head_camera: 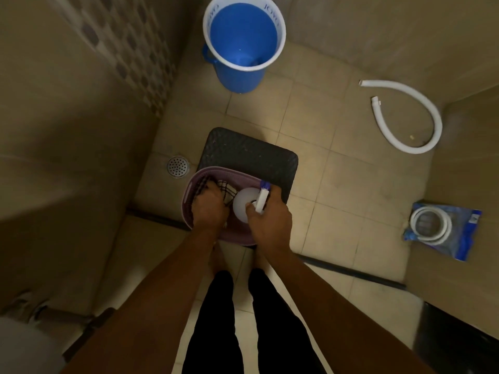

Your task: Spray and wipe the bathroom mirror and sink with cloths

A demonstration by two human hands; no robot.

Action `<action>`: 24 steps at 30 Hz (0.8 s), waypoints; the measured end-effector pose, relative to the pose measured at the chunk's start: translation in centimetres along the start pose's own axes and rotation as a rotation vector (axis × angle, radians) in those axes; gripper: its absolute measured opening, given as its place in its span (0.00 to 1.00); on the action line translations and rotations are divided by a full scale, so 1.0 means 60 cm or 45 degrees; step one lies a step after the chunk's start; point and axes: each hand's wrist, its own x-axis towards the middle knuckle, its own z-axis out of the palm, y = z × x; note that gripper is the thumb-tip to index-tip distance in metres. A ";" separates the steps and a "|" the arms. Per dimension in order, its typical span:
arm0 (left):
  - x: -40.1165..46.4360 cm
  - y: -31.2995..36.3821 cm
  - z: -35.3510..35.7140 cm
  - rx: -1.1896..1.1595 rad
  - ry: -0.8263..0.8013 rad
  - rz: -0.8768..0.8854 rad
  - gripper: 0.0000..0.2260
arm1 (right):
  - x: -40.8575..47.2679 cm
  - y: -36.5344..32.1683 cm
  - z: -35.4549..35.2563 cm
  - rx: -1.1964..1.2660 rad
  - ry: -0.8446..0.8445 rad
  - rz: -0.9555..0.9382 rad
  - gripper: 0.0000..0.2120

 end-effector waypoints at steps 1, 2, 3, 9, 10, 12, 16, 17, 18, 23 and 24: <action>-0.001 0.005 -0.001 0.012 0.007 0.007 0.26 | 0.001 0.001 -0.001 -0.041 -0.006 0.012 0.30; -0.002 0.010 0.000 0.021 0.008 0.003 0.26 | 0.002 0.003 0.000 -0.068 -0.026 0.042 0.30; -0.003 0.013 0.003 0.032 0.005 -0.006 0.27 | 0.002 0.004 0.001 -0.086 -0.048 0.074 0.31; -0.002 0.004 0.031 -0.058 -0.084 -0.022 0.38 | -0.002 0.008 0.016 -0.053 -0.026 0.081 0.32; -0.002 0.000 0.033 -0.077 -0.101 -0.012 0.41 | -0.002 0.008 0.017 -0.044 -0.017 0.068 0.33; -0.006 -0.006 0.035 -0.111 -0.116 0.010 0.44 | -0.003 0.009 0.017 -0.045 -0.020 0.049 0.33; -0.025 -0.008 0.028 -0.157 -0.118 0.017 0.45 | -0.008 0.010 0.007 -0.010 -0.047 -0.010 0.34; -0.030 -0.009 0.026 -0.160 -0.110 0.038 0.43 | -0.011 0.010 0.000 0.016 -0.054 -0.051 0.34; -0.040 -0.008 0.018 -0.159 -0.111 0.055 0.41 | -0.014 0.009 -0.008 0.035 -0.056 -0.097 0.35; -0.111 -0.008 -0.020 -0.108 0.011 0.185 0.30 | -0.037 0.021 -0.076 -0.150 -0.116 -0.438 0.30; -0.132 -0.005 -0.032 -0.104 0.049 0.211 0.30 | -0.040 0.025 -0.092 -0.224 -0.132 -0.489 0.32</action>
